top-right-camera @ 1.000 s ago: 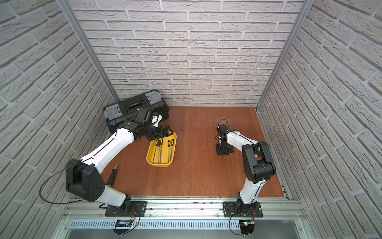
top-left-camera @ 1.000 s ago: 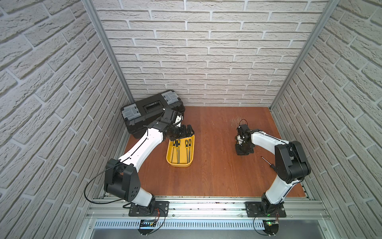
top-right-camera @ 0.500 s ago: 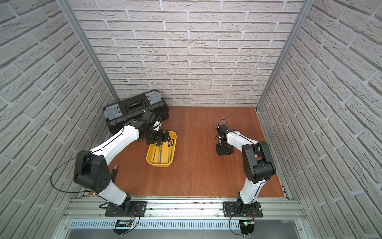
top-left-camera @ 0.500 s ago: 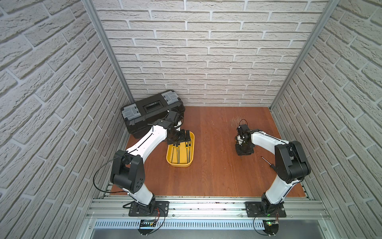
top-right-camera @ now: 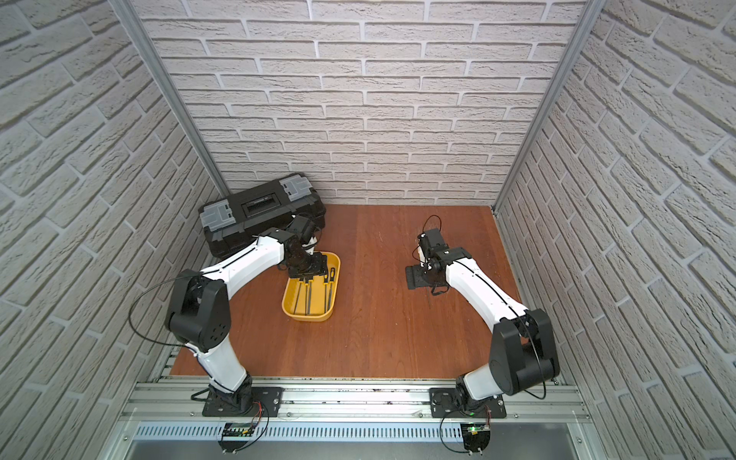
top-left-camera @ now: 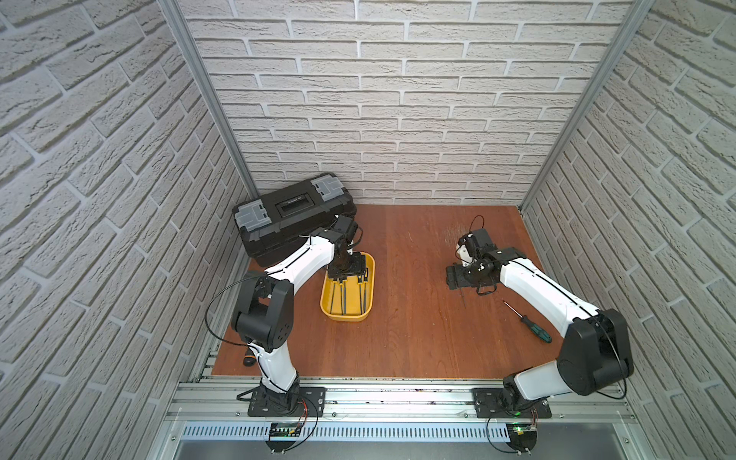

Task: Take the file tool out of the storage box
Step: Place the file tool at the center of the board, then pick up the file tool from the storage box.

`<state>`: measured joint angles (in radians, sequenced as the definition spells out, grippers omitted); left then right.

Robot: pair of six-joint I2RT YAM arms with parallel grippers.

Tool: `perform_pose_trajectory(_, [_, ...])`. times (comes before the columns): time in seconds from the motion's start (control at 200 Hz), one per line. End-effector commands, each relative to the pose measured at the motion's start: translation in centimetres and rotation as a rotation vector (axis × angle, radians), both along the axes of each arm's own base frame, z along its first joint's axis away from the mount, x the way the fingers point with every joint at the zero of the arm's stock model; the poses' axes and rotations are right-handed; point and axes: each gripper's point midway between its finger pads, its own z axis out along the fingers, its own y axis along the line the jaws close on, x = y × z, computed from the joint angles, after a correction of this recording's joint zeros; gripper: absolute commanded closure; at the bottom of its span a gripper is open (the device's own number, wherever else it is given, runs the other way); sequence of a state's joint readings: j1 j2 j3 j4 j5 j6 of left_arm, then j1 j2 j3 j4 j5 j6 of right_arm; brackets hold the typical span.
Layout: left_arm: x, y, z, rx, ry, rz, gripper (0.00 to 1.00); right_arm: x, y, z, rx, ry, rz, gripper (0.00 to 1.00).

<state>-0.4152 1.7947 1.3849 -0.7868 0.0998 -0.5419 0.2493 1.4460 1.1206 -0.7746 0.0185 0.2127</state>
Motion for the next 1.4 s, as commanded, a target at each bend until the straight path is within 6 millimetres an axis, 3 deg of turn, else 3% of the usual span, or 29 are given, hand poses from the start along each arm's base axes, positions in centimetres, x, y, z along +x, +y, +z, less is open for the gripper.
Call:
perform_pose_trajectory(0.0, [1.3, -0.2, -0.2, 0.031, -0.029, 0.003, 0.28, -0.4, 2.2, 3.0, 0.121, -0.088, 0.069, 0.00])
perform_pose_trajectory(0.195, [2.4, -0.6, -1.5, 0.047, -0.022, 0.020, 0.44, -1.1, 3.8, 6.2, 0.244, -0.198, 0.108, 0.00])
perform_pose_trajectory(0.475, [3.8, -1.2, -3.9, 0.065, -0.004, 0.040, 0.48, -2.0, 5.5, 8.2, 0.348, -0.270, 0.193, 0.00])
perform_pose_trajectory(0.91, [5.2, -1.7, -6.0, 0.103, 0.001, 0.047, 0.60, -1.9, 5.5, 7.7, 0.347, -0.268, 0.190, 0.00])
perform_pose_trajectory(1.395, [4.9, -1.5, -7.2, 0.133, 0.017, 0.044, 0.79, -2.1, 5.3, 7.6, 0.336, -0.267, 0.189, 0.00])
